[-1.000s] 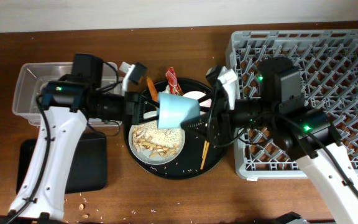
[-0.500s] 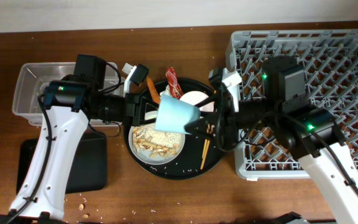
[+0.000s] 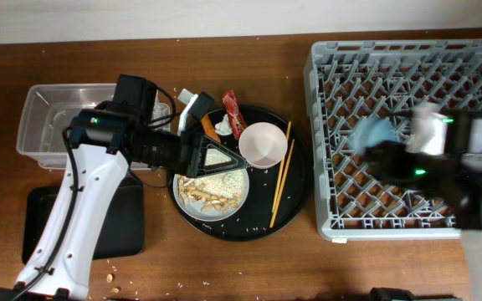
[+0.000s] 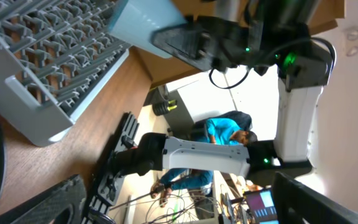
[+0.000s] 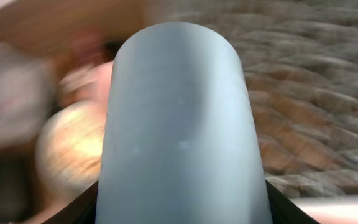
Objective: Sort waste into correct bins and load items into the dishwasher rack
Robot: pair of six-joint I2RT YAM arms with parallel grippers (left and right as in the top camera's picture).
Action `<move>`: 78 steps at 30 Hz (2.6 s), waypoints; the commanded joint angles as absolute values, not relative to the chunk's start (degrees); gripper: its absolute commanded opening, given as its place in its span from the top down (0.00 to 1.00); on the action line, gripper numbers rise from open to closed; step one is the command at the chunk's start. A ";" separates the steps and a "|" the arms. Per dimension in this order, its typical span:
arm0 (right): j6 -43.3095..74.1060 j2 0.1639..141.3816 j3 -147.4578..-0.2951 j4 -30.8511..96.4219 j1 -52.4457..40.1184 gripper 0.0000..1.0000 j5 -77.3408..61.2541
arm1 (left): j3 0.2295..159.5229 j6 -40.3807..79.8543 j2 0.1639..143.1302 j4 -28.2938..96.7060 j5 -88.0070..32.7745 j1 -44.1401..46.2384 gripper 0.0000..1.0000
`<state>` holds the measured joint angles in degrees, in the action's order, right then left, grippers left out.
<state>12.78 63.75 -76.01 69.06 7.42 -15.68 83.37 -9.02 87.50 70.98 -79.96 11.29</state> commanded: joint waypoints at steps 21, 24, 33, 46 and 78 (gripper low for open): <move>18.33 78.43 -83.53 66.89 -14.55 0.43 -8.14 | 90.02 4.38 80.07 77.25 -27.75 3.49 0.10; 31.35 95.59 -83.53 59.07 -23.00 0.52 -2.92 | 91.61 6.83 67.85 79.94 -5.04 2.44 0.01; 33.06 112.66 -83.59 46.70 -23.18 0.96 -4.10 | 91.61 6.83 57.36 82.41 -3.18 2.44 0.01; 29.17 92.60 -83.48 59.57 -4.25 0.96 67.57 | 91.61 6.83 57.36 82.41 -3.18 2.44 0.01; 40.16 105.54 -68.23 49.23 -31.03 0.52 -7.25 | 91.61 6.83 57.34 82.41 -3.18 2.44 0.01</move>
<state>34.09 105.65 -71.72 52.34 -30.72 -5.76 91.39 6.33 57.54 82.43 -3.99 2.46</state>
